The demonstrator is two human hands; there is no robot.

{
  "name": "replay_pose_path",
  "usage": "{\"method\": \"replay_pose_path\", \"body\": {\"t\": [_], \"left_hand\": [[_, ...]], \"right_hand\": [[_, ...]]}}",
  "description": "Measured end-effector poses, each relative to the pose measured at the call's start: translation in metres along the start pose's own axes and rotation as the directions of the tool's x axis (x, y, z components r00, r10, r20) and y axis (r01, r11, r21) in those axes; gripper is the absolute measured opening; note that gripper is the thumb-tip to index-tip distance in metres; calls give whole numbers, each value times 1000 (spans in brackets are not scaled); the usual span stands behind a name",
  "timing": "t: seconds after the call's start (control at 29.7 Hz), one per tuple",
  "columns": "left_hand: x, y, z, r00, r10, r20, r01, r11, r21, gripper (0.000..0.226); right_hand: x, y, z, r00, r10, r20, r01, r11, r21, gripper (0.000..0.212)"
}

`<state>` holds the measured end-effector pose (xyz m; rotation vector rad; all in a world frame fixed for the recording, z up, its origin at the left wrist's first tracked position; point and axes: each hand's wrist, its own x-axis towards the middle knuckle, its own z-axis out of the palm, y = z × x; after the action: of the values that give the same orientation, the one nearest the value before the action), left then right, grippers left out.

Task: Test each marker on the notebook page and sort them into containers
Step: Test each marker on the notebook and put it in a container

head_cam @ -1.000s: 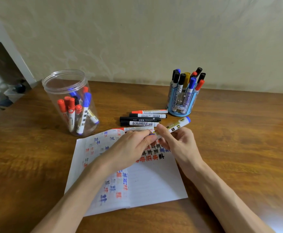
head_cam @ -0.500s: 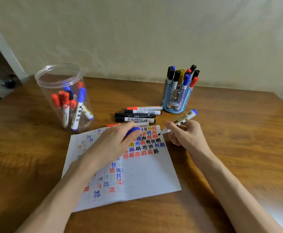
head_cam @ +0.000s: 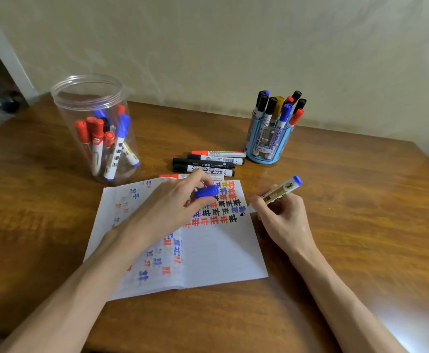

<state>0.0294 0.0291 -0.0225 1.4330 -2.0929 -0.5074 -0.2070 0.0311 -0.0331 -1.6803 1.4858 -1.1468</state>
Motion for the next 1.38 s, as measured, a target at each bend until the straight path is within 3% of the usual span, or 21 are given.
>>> {"method": "replay_pose_path", "body": {"t": [0.47,0.91,1.14,1.38], "left_hand": [[1,-1,1,1000,-3,8,2,999,44,26],[0,0,-1,1000,-3,17,2,998,69,26],[0,-1,0,1000,-13,20,12,997,70,28],[-1,-1,-1,1000,-7,14,6,998,66,26]], "right_hand": [[-1,4,2,991,-128,29,130,989,-77,20],[0,8,3,989,-137,55,139,990,-33,19],[2,10,1,990,-140,-27,139,990,-27,18],[1,9,2,989,-142,48,144,989,-45,17]]}}
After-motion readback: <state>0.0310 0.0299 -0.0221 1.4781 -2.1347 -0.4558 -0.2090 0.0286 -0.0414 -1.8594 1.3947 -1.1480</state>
